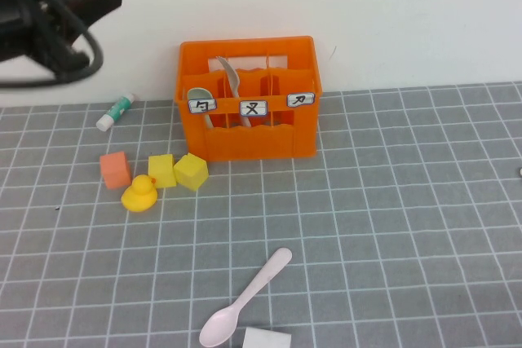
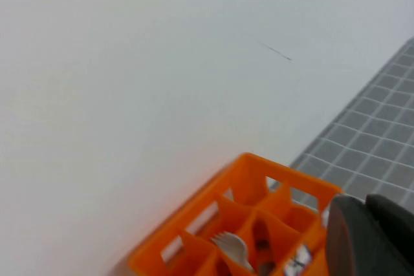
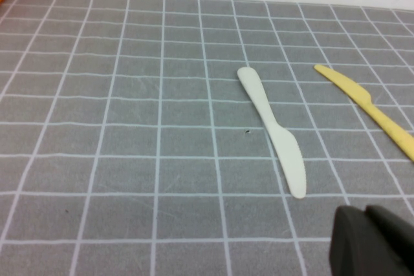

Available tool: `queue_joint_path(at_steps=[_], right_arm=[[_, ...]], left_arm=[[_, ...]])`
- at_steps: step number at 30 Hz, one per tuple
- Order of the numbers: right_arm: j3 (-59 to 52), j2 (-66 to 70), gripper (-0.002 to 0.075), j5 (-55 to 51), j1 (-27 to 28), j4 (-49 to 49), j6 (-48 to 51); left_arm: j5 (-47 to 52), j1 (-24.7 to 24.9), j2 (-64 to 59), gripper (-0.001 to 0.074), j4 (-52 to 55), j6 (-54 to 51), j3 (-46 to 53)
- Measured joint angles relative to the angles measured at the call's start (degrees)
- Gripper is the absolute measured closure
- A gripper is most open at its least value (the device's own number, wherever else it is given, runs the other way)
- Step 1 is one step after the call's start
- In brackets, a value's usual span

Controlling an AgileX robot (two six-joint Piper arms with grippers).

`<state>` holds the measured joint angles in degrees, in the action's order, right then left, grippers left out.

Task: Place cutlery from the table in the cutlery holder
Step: Pick up the spoon

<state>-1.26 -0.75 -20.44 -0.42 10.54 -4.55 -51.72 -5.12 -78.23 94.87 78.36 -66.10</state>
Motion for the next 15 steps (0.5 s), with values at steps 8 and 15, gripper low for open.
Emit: queue_joint_path(at_steps=[8,15], right_arm=[[0.0,0.0,0.0729,0.0,0.0,0.0,0.0],[0.0,0.0,0.0729,0.0,0.0,0.0,0.0]], left_arm=[[8.6,0.0,17.3,0.0735,3.8,5.7,13.7],[12.0,0.0,32.1,0.0735,5.5,13.9,23.9]])
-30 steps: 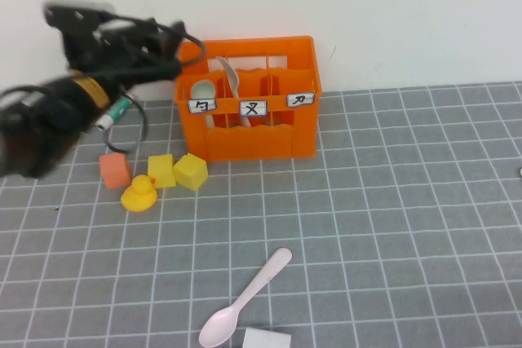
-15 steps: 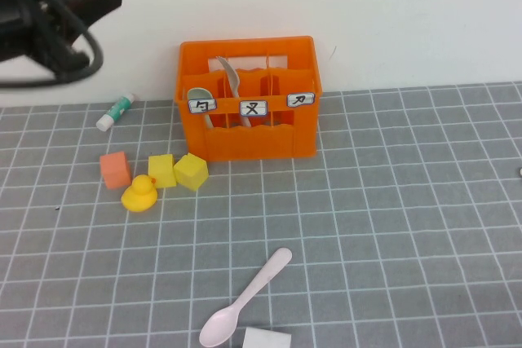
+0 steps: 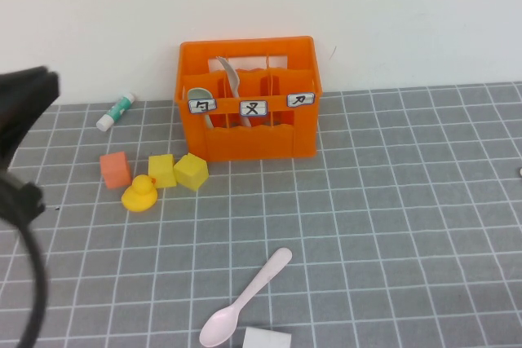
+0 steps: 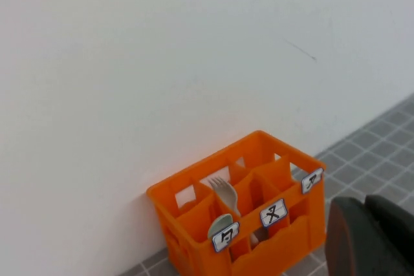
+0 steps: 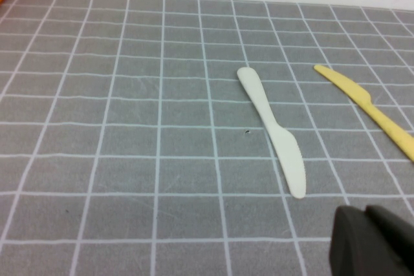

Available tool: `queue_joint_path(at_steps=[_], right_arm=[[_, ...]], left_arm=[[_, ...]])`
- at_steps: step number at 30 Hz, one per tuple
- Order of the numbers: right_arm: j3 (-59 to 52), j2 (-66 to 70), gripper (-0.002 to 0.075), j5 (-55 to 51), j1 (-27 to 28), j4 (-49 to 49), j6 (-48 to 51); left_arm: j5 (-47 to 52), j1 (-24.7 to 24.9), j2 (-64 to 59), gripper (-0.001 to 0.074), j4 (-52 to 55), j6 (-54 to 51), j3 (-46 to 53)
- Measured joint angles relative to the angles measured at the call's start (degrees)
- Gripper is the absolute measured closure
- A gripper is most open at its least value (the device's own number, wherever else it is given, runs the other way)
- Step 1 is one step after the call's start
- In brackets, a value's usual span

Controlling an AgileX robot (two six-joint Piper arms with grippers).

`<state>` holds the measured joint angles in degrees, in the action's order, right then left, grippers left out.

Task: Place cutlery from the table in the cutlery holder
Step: Pick up the spoon

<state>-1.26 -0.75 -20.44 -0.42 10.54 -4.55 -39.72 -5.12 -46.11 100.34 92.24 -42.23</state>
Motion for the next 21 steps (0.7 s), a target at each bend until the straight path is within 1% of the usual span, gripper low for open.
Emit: queue_joint_path(at_steps=[4,7,17,19,21], right_arm=[[0.0,0.0,0.0729,0.0,0.0,0.0,0.0],[0.0,0.0,0.0729,0.0,0.0,0.0,0.0],[0.0,0.0,0.0729,0.0,0.0,0.0,0.0],[0.0,0.0,0.0729,0.0,0.0,0.0,0.0],[0.0,0.0,0.0729,0.0,0.0,0.0,0.0]], left_arm=[[4.5,0.0,5.9,0.0735,1.0,10.6,3.1],[7.1,0.0,8.6,0.0735,1.1,14.4,4.9],[9.2,0.0,19.0,0.0735,1.1,15.9,10.4],[10.9,0.0,21.3,0.0735,-0.9,15.9,12.6],[13.9,0.0,22.8,0.0735,-5.2,15.5,14.7]])
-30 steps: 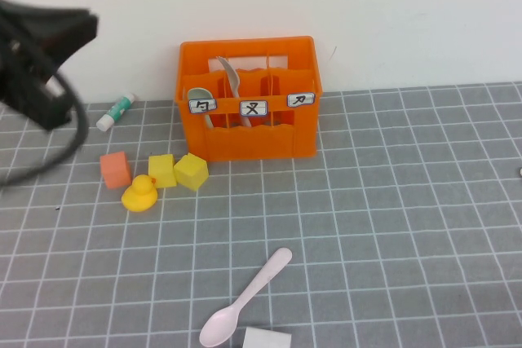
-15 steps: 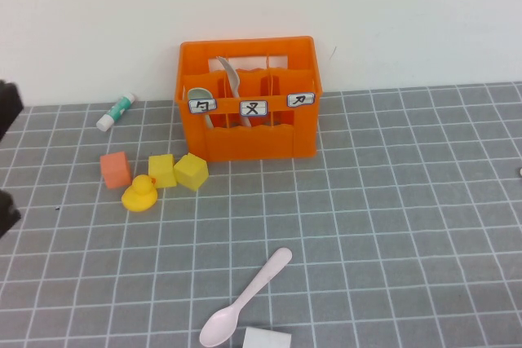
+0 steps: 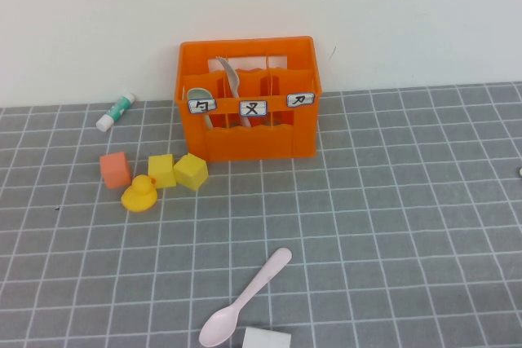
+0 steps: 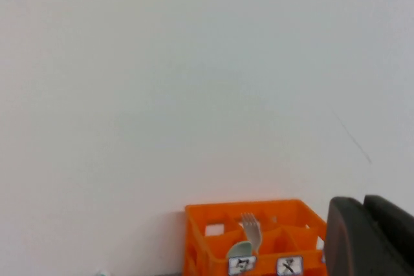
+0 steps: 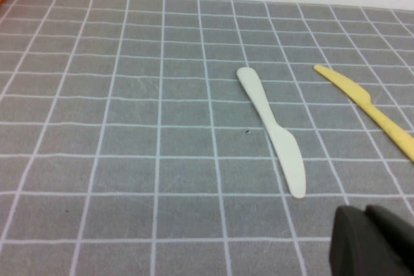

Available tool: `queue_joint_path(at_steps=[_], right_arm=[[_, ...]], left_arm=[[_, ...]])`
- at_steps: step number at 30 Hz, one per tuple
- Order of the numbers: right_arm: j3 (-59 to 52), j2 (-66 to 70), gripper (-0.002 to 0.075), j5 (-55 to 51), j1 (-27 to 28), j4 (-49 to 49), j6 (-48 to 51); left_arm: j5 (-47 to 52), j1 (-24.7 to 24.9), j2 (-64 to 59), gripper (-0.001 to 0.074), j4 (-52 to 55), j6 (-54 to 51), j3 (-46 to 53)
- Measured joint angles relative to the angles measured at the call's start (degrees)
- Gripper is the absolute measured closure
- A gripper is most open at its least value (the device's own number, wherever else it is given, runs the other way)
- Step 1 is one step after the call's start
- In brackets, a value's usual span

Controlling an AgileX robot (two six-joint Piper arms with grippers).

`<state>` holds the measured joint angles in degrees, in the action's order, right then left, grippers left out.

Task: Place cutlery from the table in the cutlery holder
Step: Pick up the spoon

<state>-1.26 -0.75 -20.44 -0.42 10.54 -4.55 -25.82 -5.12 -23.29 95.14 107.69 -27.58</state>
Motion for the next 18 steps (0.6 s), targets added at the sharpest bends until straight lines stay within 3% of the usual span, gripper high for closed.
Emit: queue_joint_path(at_steps=[3,10,18], right_arm=[[0.0,0.0,0.0729,0.0,0.0,0.0,0.0],[0.0,0.0,0.0729,0.0,0.0,0.0,0.0],[0.0,0.0,0.0729,0.0,0.0,0.0,0.0]], left_arm=[[4.7,0.6,2.3,0.0735,-10.4,-6.2,4.3],[13.2,3.5,8.6,0.0735,-38.6,-36.5,12.7],[34.2,4.3,19.0,0.0735,-71.1,-64.6,14.4]])
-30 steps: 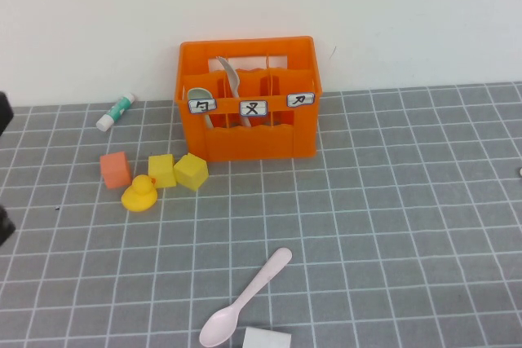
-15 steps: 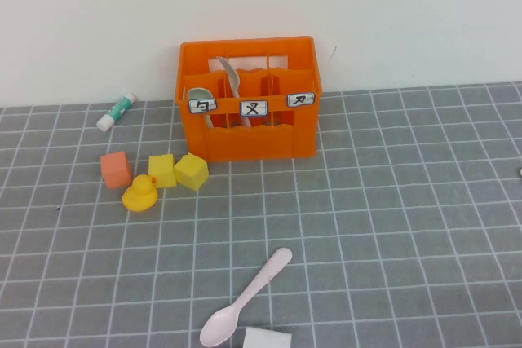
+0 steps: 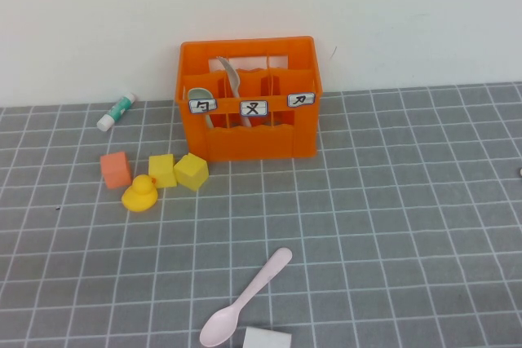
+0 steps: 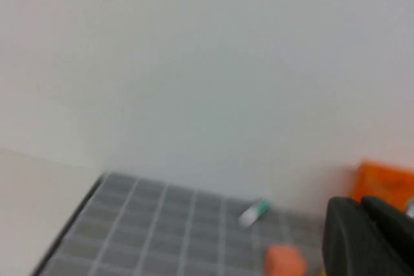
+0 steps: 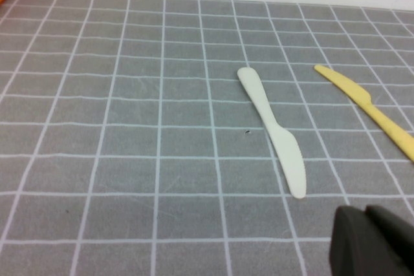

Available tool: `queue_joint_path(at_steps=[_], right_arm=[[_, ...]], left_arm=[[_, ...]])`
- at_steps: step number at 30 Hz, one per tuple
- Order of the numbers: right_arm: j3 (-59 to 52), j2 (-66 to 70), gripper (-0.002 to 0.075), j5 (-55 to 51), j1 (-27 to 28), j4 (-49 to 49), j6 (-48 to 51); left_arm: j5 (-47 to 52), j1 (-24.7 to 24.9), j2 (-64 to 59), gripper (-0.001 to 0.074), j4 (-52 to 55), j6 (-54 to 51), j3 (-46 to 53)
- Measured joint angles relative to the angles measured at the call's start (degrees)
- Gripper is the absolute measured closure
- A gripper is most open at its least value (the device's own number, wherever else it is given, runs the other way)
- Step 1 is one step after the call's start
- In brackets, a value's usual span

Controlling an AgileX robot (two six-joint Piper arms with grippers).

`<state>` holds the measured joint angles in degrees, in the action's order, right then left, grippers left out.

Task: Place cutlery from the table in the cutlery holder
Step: Pick up the spoon

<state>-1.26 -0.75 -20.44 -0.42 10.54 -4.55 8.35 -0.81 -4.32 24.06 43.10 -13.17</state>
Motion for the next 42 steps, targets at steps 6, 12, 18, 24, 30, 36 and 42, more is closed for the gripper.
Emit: queue_joint_path(at_steps=[6,12,18,24,30,36,42], right_arm=[[0.0,0.0,0.0729,0.0,0.0,0.0,0.0],[0.0,0.0,0.0729,0.0,0.0,0.0,0.0],[0.0,0.0,0.0729,0.0,0.0,0.0,0.0],[0.0,0.0,0.0729,0.0,0.0,0.0,0.0],[0.0,0.0,0.0729,0.0,0.0,0.0,0.0],[0.0,0.0,0.0729,0.0,0.0,0.0,0.0],[0.0,0.0,0.0729,0.0,0.0,0.0,0.0]], left_arm=[[12.5,0.0,4.8,0.0735,-11.3,-30.8,0.0],[20.9,0.0,5.1,0.0735,-13.3,-34.0,0.2],[20.2,0.0,5.1,0.0735,-14.1,-33.3,4.4],[16.4,-1.3,5.1,0.0735,-20.7,-33.3,10.8],[12.6,-2.6,5.1,0.0735,-23.5,-33.8,13.9],[11.5,-2.8,5.1,0.0735,-22.9,-33.8,14.2],[11.4,-2.8,5.1,0.0735,-24.1,-33.8,14.2]])
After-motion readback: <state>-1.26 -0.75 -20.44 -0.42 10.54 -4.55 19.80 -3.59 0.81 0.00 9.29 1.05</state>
